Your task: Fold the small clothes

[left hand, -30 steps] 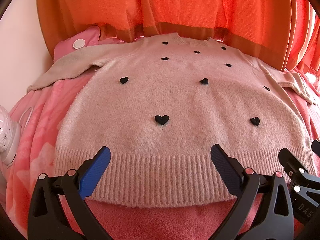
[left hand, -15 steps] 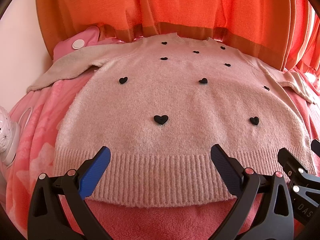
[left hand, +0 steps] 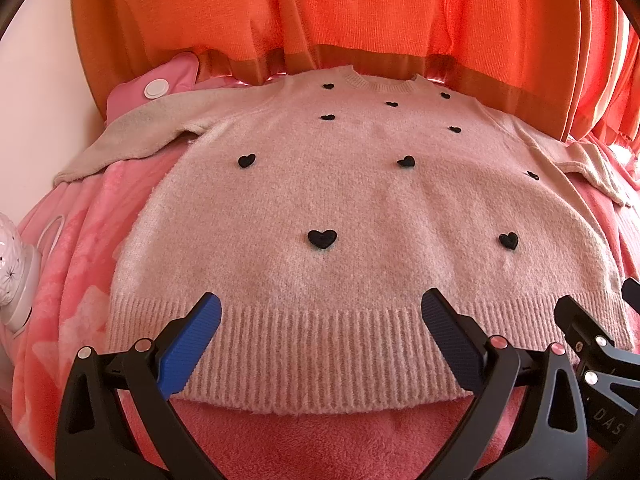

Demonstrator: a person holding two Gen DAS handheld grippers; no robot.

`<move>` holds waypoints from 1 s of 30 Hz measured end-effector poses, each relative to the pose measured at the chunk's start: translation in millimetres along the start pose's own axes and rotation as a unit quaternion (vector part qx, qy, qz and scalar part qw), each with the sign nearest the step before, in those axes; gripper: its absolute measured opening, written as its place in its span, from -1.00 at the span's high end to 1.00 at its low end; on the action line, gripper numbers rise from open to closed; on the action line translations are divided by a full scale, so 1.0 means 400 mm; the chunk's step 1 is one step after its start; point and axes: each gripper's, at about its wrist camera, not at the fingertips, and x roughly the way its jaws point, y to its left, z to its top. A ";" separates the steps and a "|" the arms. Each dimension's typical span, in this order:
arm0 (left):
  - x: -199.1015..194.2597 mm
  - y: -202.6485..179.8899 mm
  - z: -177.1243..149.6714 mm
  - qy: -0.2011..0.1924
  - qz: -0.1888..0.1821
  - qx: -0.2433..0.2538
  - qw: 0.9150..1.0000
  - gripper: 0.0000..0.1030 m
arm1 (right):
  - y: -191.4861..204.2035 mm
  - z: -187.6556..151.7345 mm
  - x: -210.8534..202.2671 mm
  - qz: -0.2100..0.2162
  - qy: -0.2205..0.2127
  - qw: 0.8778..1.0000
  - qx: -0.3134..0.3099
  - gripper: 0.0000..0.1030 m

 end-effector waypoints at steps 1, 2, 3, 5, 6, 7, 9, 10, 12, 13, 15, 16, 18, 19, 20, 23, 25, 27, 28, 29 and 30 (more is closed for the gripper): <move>0.000 0.000 0.000 0.000 0.000 0.001 1.000 -0.90 | 0.000 0.000 0.000 0.000 0.000 1.000 0.000 -0.89; 0.000 -0.001 0.000 0.000 0.000 0.001 1.000 -0.90 | 0.000 0.000 0.000 0.000 0.000 1.000 0.000 -0.89; 0.000 -0.001 -0.001 0.000 0.000 0.001 1.000 -0.90 | 0.000 0.000 0.000 0.000 0.000 1.000 0.000 -0.89; 0.000 -0.001 -0.001 0.000 0.000 0.001 1.000 -0.90 | -0.001 0.000 0.000 0.000 0.000 1.000 0.000 -0.89; 0.000 -0.001 0.000 0.000 0.000 0.001 1.000 -0.90 | -0.001 0.001 0.000 0.000 0.000 1.000 0.000 -0.89; 0.000 -0.001 0.000 0.000 0.000 0.001 1.000 -0.90 | -0.001 0.001 0.000 0.000 0.000 1.000 0.000 -0.89; 0.000 0.000 0.000 0.000 0.000 0.000 1.000 -0.90 | -0.001 0.001 0.000 0.000 0.001 1.000 -0.001 -0.89; 0.000 0.000 0.000 0.001 -0.001 -0.001 1.000 -0.90 | -0.002 0.002 0.000 0.002 0.001 1.000 0.001 -0.89; 0.000 0.006 0.001 0.003 -0.003 -0.005 1.000 -0.90 | -0.022 0.015 -0.003 0.023 0.008 1.000 0.017 -0.89; -0.001 0.012 0.003 0.005 -0.003 -0.009 1.000 -0.90 | -0.048 0.031 -0.008 0.043 0.010 0.998 0.034 -0.89; -0.002 0.034 0.018 0.016 -0.022 -0.024 0.999 -0.90 | -0.124 0.069 -0.021 0.069 0.001 0.994 0.082 -0.89; -0.003 0.050 0.032 0.021 -0.040 -0.035 0.998 -0.90 | -0.186 0.095 -0.023 0.077 -0.008 0.990 0.116 -0.89; -0.008 0.082 0.067 0.018 -0.064 -0.052 0.996 -0.90 | -0.296 0.138 -0.006 0.077 -0.015 0.983 0.163 -0.89; -0.009 0.093 0.083 0.014 -0.071 -0.057 0.996 -0.90 | -0.355 0.157 0.013 0.072 -0.014 0.980 0.187 -0.89; -0.010 0.104 0.104 0.010 -0.077 -0.064 0.995 -0.90 | -0.422 0.174 0.041 0.064 -0.011 0.975 0.213 -0.89; 0.007 0.122 0.172 0.001 -0.101 -0.093 0.990 -0.90 | -0.634 0.209 0.171 0.042 0.014 0.955 0.293 -0.89; 0.033 0.122 0.220 -0.001 -0.113 -0.115 0.987 -0.90 | -0.734 0.213 0.254 0.043 0.040 0.938 0.340 -0.89; 0.061 0.114 0.255 -0.001 -0.117 -0.128 0.985 -0.90 | -0.832 0.211 0.323 0.044 0.044 0.918 0.391 -0.83; 0.081 0.106 0.276 -0.002 -0.116 -0.135 0.984 -0.90 | -0.872 0.211 0.351 0.036 0.043 0.910 0.410 -0.82; 0.098 0.098 0.291 -0.003 -0.115 -0.139 0.984 -0.90 | -0.901 0.213 0.375 0.028 0.043 0.905 0.423 -0.81; 0.117 0.089 0.304 -0.004 -0.115 -0.141 0.983 -0.90 | -0.927 0.216 0.404 0.022 0.045 0.899 0.435 -0.77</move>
